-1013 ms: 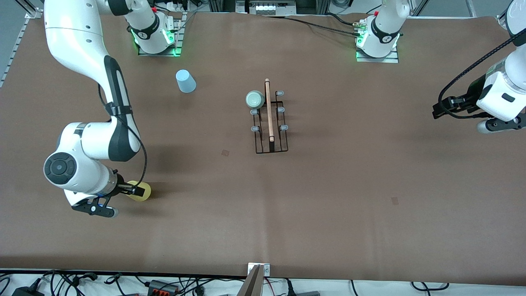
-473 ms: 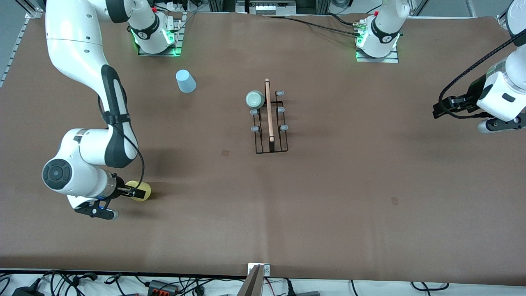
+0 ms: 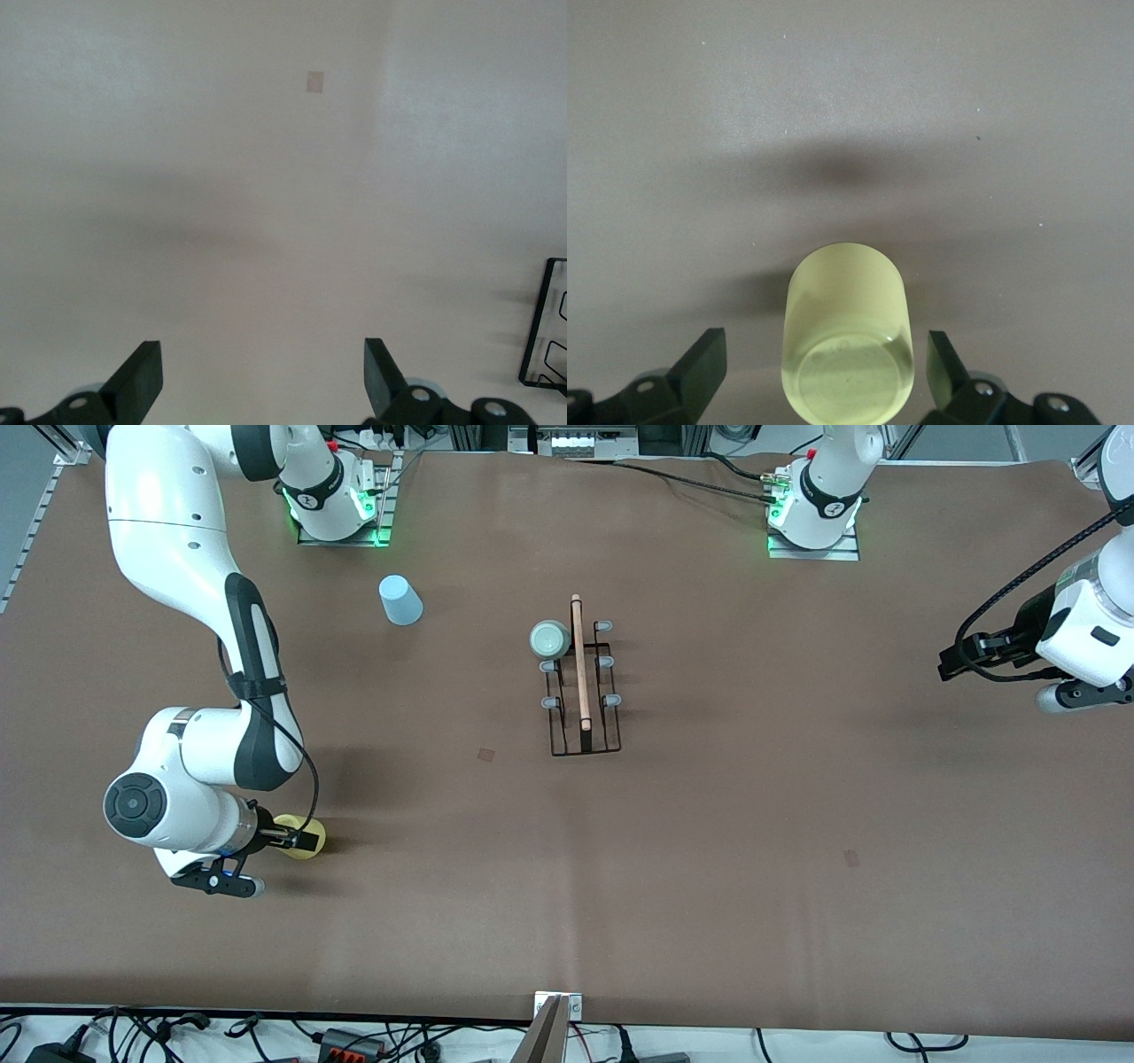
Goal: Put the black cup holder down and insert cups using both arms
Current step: 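Grasp the yellow cup with the right gripper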
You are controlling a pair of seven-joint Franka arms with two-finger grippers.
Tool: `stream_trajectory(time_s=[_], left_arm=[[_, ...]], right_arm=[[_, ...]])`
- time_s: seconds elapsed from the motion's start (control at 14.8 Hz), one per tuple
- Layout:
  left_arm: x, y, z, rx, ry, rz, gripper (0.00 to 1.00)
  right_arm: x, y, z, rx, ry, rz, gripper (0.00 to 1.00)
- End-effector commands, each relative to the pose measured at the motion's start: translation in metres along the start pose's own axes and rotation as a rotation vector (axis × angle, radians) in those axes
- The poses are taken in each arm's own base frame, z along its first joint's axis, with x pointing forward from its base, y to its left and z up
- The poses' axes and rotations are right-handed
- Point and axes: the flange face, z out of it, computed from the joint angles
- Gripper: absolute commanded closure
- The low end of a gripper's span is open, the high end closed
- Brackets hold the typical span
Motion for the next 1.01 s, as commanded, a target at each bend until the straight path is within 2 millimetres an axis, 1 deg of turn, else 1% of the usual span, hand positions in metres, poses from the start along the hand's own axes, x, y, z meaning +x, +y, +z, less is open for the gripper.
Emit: stream_trajectory(time_s=[0.0, 0.14, 0.47, 0.61, 0.68, 0.81, 0.95], left_arm=[[-0.0022, -0.0091, -0.0040, -0.010, -0.007, 0.016, 0.00], [-0.0020, -0.0098, -0.0040, -0.012, -0.007, 0.019, 0.00], [-0.0020, -0.0098, -0.0040, -0.012, -0.007, 0.020, 0.00], [-0.0020, -0.0098, -0.0040, -0.012, -0.007, 0.020, 0.00], [-0.0020, -0.0098, -0.0040, -0.012, -0.007, 0.020, 0.00], [-0.0020, -0.0098, -0.0040, -0.012, -0.007, 0.020, 0.00], [-0.0020, -0.0098, -0.0040, -0.012, -0.007, 0.020, 0.00]], right_arm=[[0.0063, 0.0081, 0.0069, 0.048, -0.003, -0.016, 0.00], [0.0068, 0.0116, 0.0114, 0.063, -0.009, -0.034, 0.00], [0.0067, 0.0113, 0.0126, 0.069, -0.011, -0.031, 0.00], [0.0067, 0.0113, 0.0126, 0.069, -0.011, -0.041, 0.07], [0.0067, 0.0114, 0.0126, 0.068, -0.011, -0.041, 0.13], [0.0063, 0.0115, 0.0133, 0.069, -0.011, -0.060, 0.22], [0.0063, 0.0114, 0.0133, 0.071, -0.011, -0.061, 0.36]])
